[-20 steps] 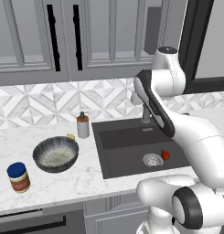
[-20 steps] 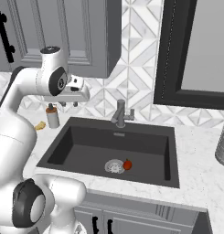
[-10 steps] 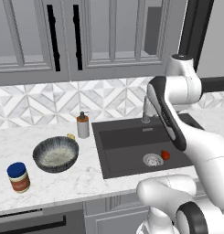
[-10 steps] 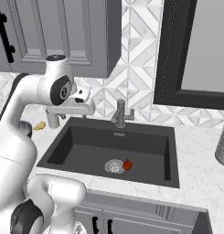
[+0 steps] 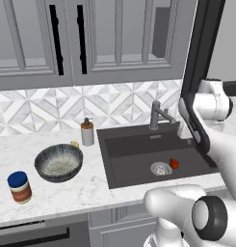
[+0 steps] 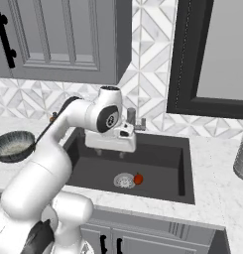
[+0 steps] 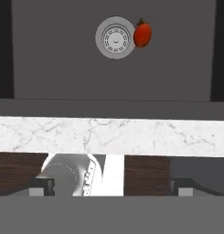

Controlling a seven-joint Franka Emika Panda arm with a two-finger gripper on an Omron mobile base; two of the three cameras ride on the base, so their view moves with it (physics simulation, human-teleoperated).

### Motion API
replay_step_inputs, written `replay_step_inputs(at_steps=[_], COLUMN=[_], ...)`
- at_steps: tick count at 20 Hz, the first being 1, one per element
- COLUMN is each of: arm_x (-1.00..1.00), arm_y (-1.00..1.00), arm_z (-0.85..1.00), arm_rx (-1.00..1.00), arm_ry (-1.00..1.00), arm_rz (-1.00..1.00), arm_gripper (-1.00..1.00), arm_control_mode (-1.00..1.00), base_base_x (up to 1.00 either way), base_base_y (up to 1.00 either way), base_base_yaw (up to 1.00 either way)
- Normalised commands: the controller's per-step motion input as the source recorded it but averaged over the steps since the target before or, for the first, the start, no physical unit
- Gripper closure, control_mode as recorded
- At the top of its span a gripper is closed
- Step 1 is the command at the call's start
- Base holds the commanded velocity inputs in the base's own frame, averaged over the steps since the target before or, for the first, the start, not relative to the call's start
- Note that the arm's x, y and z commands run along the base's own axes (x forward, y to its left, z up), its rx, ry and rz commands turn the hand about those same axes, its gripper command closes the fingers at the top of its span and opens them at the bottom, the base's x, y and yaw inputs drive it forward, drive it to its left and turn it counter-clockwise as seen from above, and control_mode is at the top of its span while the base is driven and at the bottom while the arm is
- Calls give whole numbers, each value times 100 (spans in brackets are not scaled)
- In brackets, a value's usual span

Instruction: Pick the tomato from the sink and place it in the bowl. Then pick the bowl and place it in the microwave. Then close the microwave door and press the start button.

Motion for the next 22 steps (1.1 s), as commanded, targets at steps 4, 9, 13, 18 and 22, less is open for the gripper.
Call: replay_step_inputs(at_steps=[4,9,13,18,22], arm_x=[28,47,69,52,12], arm_y=[-87,-45,-13,-18,-5], arm_z=[-61,-50,-48,-47,-51], arm_rx=[21,18,2,3,13], arm_ry=[0,-7,-1,-2,-5], arm_rz=[0,0,1,4,11], arm_gripper=[-100,-100,-100,-100,-100], arm_control_mode=[-100,-100,-100,-100,-100], base_base_x=[0,0,0,0,0], base_base_y=[0,0,0,0,0], base_base_yaw=[0,0,0,0,0])
